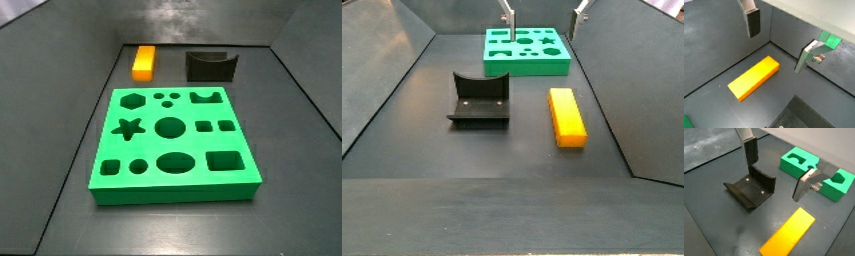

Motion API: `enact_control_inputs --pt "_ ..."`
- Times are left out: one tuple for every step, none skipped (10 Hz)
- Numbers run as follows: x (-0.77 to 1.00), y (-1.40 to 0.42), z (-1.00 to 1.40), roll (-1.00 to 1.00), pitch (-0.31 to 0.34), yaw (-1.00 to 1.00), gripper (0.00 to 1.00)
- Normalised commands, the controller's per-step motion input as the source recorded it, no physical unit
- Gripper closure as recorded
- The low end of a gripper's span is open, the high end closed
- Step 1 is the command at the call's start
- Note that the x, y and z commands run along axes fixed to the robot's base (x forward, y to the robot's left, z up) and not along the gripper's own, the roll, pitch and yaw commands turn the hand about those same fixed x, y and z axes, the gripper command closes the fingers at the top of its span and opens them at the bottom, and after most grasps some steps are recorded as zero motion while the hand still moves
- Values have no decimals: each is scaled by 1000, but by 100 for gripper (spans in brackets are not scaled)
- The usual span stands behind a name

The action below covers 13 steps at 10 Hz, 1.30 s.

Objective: Pick up the rectangle object. Move up. Place the rectangle object on the fixture. Regrasp the rectangle object. Move to above the board. Insert the rectangle object.
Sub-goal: Pick up the rectangle object.

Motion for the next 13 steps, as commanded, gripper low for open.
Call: enact_control_inputs --pt "-29 0 0 0 -20 0 0" --pt "0 0 -66 0 -39 0 0" --pt "-29 314 -431 126 -86 -157 0" --pt "-37 580 -506 163 -104 -191 0" --pt "-14 514 -640 170 -134 -194 0" --pt "-46 463 -703 177 -163 -209 0" --pt "-31 406 -726 169 -156 -206 0" --pt "-26 283 -786 153 -131 -243 0" --pt "-57 186 -817 140 -116 -277 0" --pt "-117 83 -794 131 -139 -269 0" --pt "-231 0 -774 109 -177 -260 0" --pt "-503 -23 -646 119 -261 -169 0" --pt "-549 -54 -280 193 -193 -74 0"
